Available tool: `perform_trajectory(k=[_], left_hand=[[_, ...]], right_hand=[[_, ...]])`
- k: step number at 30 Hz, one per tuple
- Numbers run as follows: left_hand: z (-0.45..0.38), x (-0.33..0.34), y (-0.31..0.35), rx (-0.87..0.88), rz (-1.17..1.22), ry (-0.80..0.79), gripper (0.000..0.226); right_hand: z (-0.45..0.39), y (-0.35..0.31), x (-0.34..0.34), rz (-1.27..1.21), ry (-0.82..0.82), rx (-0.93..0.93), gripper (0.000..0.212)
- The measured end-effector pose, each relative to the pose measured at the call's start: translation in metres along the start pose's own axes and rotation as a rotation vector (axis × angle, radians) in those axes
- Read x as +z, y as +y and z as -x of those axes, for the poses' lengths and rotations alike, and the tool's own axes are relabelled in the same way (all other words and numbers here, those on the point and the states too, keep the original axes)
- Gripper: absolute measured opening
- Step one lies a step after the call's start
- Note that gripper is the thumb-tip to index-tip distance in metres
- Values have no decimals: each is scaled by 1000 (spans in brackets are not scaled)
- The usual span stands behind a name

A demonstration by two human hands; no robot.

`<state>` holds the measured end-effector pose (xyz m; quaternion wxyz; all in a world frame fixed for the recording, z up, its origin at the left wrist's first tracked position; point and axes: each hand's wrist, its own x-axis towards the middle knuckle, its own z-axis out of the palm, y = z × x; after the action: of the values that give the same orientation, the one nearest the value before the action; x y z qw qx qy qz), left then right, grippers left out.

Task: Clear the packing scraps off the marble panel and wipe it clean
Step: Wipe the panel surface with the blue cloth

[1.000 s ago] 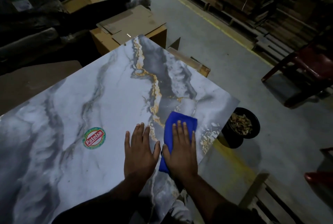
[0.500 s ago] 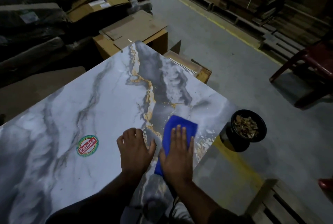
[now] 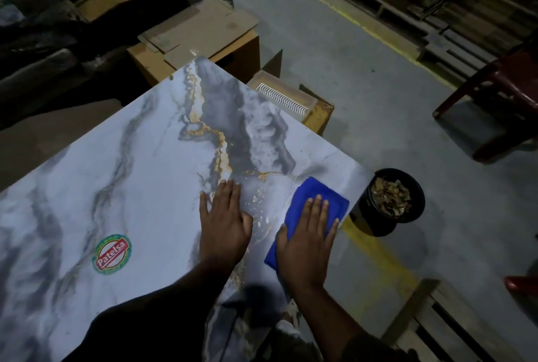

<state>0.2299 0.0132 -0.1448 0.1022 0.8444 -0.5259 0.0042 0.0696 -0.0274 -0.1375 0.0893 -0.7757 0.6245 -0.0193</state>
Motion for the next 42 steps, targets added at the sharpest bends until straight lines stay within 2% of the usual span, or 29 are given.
perform_trajectory(k=[4, 8, 12, 14, 18, 21, 23, 25, 29, 31, 33, 35, 38, 40, 42], left_hand=[[-2, 2, 1, 8, 4, 16, 64], [1, 0, 0, 11, 17, 20, 62], [1, 1, -2, 17, 24, 38, 60], [0, 0, -1, 8, 26, 41, 59], [0, -2, 1, 8, 11, 33, 58], [-1, -2, 1, 15, -3, 37, 58], [-1, -2, 2, 17, -10, 38, 58], [-1, 0, 1, 22, -4, 54, 57], [0, 1, -3, 26, 33, 80, 58], [1, 1, -3, 29, 40, 78, 58], [0, 1, -3, 33, 52, 91, 58], [0, 2, -3, 34, 68, 107, 58], [0, 4, -3, 38, 68, 128, 57], [-1, 5, -2, 43, 60, 133, 57], [-2, 7, -3, 44, 56, 137, 58]], right_hand=[[-51, -26, -2, 6, 12, -13, 82], [-86, -53, 3, 44, -35, -246, 78], [-48, -25, 3, -19, -61, -446, 77], [-32, 8, 0, 15, -22, -396, 76], [-48, 46, -8, 49, 17, -102, 78], [-93, 33, -9, 2, 26, 83, 80], [-126, 11, -8, -40, 30, 136, 81], [-152, -16, -6, -20, -3, 67, 81], [-143, -54, -2, 87, -43, -308, 81], [-108, -43, -3, 43, -87, -484, 81], [-74, -13, -5, 0, -117, -554, 81], [-59, 24, -7, 7, -95, -466, 80], [-82, 60, -13, 23, -9, -170, 79], [-115, 57, -15, 24, 6, -13, 81], [-149, 34, -14, -16, -6, 58, 83]])
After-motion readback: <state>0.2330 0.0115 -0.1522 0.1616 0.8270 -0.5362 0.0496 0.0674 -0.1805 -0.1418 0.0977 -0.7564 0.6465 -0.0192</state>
